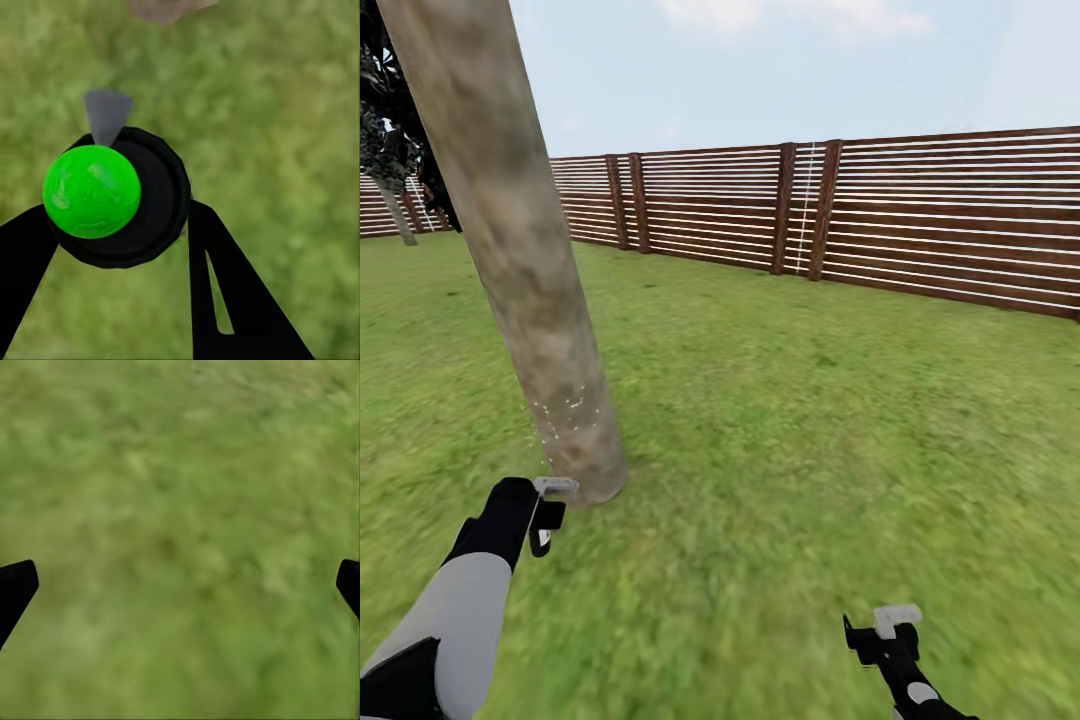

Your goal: In the garden, pick up the pesticide atomizer on the floor and spray pesticide onto both trees until each tree trunk is fully covered.

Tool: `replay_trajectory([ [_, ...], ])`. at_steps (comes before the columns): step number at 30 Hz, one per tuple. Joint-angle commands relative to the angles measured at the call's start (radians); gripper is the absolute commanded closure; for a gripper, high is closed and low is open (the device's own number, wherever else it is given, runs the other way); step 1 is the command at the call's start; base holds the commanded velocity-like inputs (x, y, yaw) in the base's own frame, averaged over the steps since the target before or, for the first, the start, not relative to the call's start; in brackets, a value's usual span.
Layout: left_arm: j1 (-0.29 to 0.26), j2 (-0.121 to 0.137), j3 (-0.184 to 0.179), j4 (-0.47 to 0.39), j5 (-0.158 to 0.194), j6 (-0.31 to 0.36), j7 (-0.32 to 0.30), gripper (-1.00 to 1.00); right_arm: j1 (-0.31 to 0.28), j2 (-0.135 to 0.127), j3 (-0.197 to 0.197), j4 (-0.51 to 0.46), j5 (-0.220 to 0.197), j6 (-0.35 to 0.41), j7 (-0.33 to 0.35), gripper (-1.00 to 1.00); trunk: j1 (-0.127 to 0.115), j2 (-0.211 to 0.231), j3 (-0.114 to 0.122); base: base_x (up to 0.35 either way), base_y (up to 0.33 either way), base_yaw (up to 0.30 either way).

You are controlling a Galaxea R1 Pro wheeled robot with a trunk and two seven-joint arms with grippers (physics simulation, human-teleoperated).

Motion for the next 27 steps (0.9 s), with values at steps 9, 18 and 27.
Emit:
replay_trajectory([
  [9, 0.000, 0.001, 0.011, 0.044, -0.010, 0.002, 0.011, 1.00, -0.001, -0.002, -0.005, 0.002, 0.011, -0.003, -0.004, -1.00, 0.000, 0.000, -0.001, 0.209, -0.193, 0.000],
  [18, 0.029, 0.004, 0.047, 0.043, -0.011, 0.001, 0.011, 1.00, -0.001, -0.001, -0.005, 0.002, 0.011, -0.004, -0.006, -1.00, 0.000, 0.000, -0.001, 0.018, -0.267, 0.153],
  [27, 0.042, -0.001, 0.093, 0.042, -0.008, -0.002, 0.011, 1.00, -0.001, -0.001, -0.005, 0.002, 0.011, -0.003, -0.005, -1.00, 0.000, 0.000, -0.001, 0.182, -0.208, 0.156],
])
